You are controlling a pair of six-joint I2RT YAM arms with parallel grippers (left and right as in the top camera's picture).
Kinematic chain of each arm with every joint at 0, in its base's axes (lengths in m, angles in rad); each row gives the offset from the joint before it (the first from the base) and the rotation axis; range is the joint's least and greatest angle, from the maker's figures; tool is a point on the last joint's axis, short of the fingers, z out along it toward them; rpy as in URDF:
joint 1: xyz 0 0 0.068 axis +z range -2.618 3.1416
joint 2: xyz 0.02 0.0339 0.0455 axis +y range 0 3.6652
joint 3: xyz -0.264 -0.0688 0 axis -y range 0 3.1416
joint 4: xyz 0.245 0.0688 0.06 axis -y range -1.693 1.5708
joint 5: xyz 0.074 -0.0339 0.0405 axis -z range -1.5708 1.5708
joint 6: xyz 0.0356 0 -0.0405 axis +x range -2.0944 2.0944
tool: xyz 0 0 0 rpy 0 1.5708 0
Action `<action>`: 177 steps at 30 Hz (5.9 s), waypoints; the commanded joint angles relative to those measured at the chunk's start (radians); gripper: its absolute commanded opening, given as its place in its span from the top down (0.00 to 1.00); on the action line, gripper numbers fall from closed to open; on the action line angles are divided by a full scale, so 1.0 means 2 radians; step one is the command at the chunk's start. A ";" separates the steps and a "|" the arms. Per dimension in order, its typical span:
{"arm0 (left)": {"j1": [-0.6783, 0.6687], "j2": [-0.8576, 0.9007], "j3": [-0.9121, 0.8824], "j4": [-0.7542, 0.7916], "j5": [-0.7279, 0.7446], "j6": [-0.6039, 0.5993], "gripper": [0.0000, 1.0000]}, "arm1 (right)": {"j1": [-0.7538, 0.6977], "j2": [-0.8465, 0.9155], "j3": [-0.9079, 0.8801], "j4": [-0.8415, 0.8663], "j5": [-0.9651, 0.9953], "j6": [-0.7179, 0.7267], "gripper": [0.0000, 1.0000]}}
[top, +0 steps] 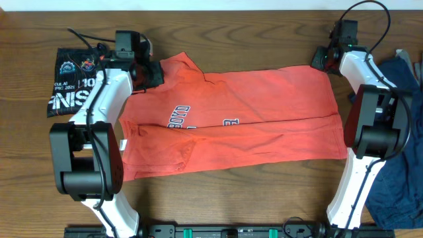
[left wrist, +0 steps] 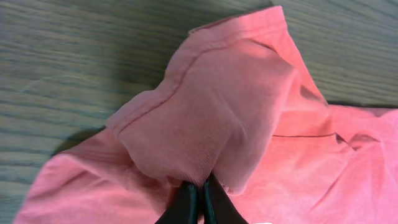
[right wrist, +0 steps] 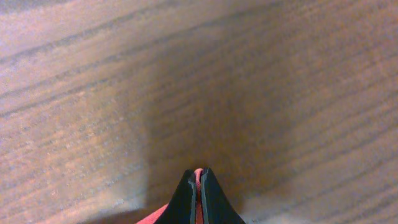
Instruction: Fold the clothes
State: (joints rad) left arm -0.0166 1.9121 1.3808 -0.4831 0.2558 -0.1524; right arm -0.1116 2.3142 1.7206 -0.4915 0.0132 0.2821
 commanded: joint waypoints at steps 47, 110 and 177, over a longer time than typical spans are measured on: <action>0.074 -0.151 -0.002 -0.469 -0.023 0.013 0.94 | -0.049 -0.177 -0.092 -0.431 0.145 0.027 0.94; 0.033 -0.149 -0.020 -0.391 0.010 0.010 0.56 | -0.127 -0.178 -0.237 -0.263 -0.099 -0.140 0.24; 0.033 -0.149 -0.020 -0.380 0.010 0.011 0.55 | 0.194 -0.205 -0.114 -0.383 -0.082 0.007 0.99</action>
State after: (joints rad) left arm 0.0486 1.6337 1.3483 -1.2407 0.2672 -0.1329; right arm 0.2195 1.9163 1.5078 -1.2625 -0.1421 0.2138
